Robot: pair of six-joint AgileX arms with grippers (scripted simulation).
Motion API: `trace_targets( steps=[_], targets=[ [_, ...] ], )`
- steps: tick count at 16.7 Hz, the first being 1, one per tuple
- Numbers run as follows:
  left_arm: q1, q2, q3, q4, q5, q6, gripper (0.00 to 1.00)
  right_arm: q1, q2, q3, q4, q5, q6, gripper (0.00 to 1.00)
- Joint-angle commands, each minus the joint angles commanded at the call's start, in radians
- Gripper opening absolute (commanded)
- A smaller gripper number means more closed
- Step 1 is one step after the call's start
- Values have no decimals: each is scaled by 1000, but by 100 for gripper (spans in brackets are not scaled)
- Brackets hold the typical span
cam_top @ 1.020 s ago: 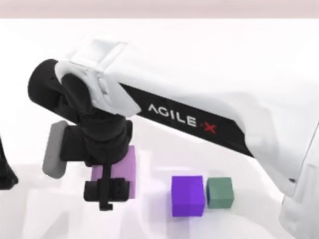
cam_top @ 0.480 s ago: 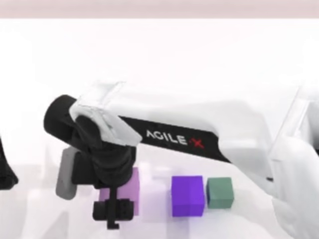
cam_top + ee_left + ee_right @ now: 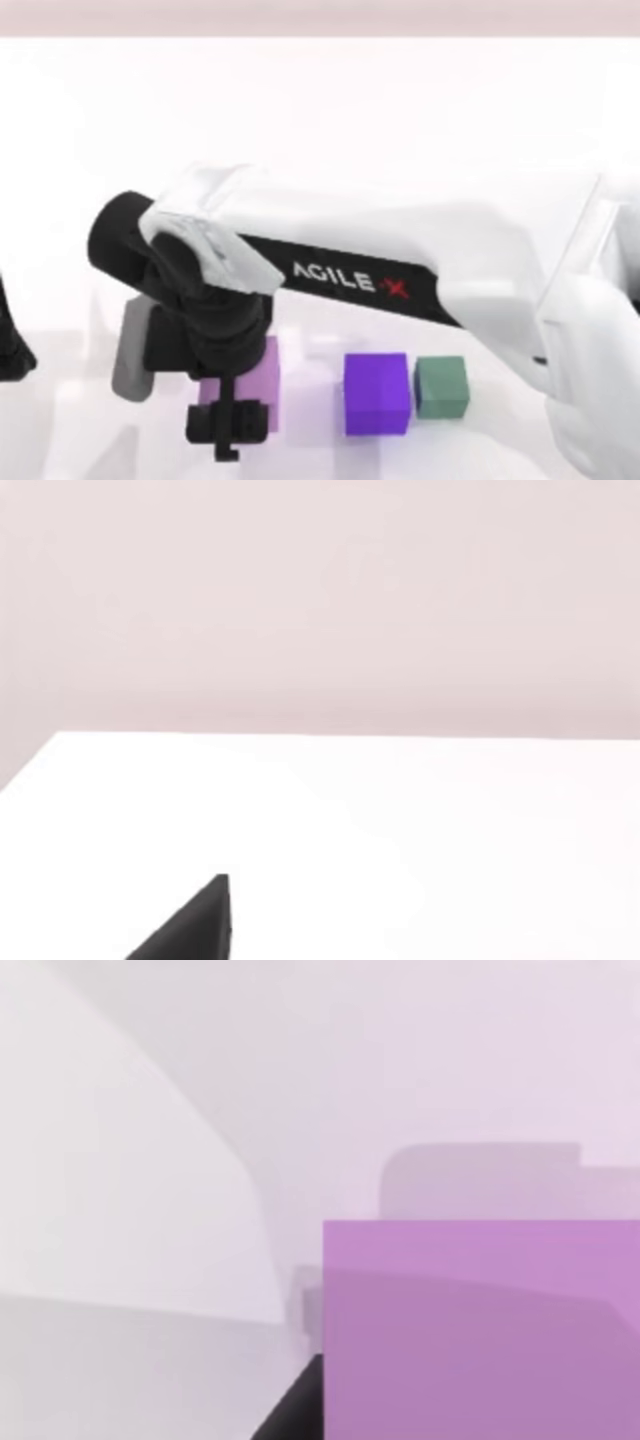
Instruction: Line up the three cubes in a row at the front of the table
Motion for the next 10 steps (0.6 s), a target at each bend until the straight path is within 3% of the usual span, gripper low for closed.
trace_targets(
  steps=[8, 10],
  targets=[
    [0, 0, 0, 0, 0, 0, 100, 0, 0, 0, 0, 0, 0, 98],
    [0, 0, 0, 0, 0, 0, 100, 0, 0, 0, 0, 0, 0, 100]
  ],
)
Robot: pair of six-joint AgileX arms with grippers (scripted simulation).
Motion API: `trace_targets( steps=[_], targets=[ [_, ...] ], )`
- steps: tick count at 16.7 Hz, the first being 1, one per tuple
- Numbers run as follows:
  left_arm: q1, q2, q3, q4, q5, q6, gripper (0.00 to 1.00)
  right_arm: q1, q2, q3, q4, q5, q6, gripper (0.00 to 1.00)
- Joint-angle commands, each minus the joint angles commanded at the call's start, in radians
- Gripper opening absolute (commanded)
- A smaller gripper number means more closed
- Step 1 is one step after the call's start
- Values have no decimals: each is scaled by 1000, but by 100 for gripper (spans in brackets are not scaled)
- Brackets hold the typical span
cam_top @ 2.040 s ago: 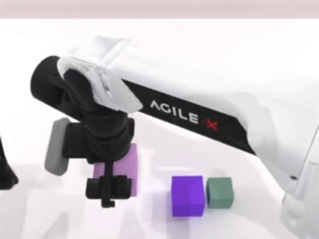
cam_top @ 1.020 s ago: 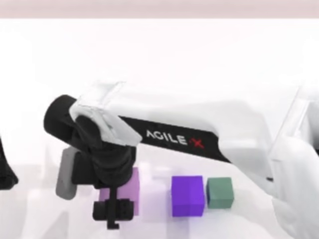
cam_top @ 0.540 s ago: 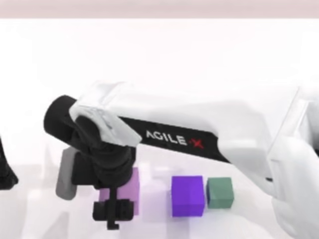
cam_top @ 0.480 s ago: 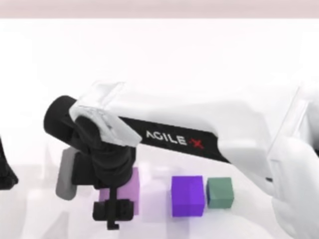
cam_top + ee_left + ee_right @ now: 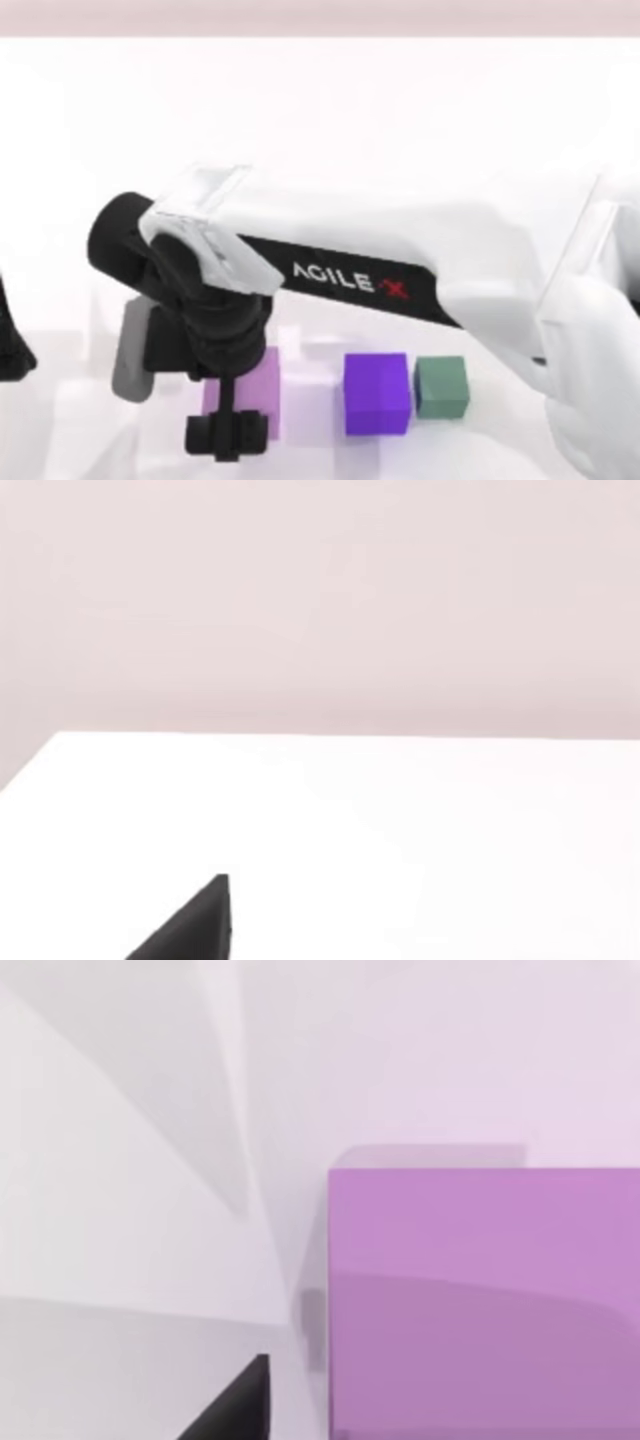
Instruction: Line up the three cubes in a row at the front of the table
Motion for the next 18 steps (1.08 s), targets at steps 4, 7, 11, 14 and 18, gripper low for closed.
trace_targets(
  steps=[4, 7, 11, 14, 18],
  targets=[
    [0, 0, 0, 0, 0, 0, 100, 0, 0, 0, 0, 0, 0, 100],
    [0, 0, 0, 0, 0, 0, 100, -2, 0, 0, 0, 0, 0, 100],
    [0, 0, 0, 0, 0, 0, 100, 5, -3, 73, -73, 0, -4, 100],
    [0, 0, 0, 0, 0, 0, 100, 6, -10, 179, -194, 0, -3, 100],
    [0, 0, 0, 0, 0, 0, 100, 7, -18, 246, -264, 0, -2, 100]
  ],
)
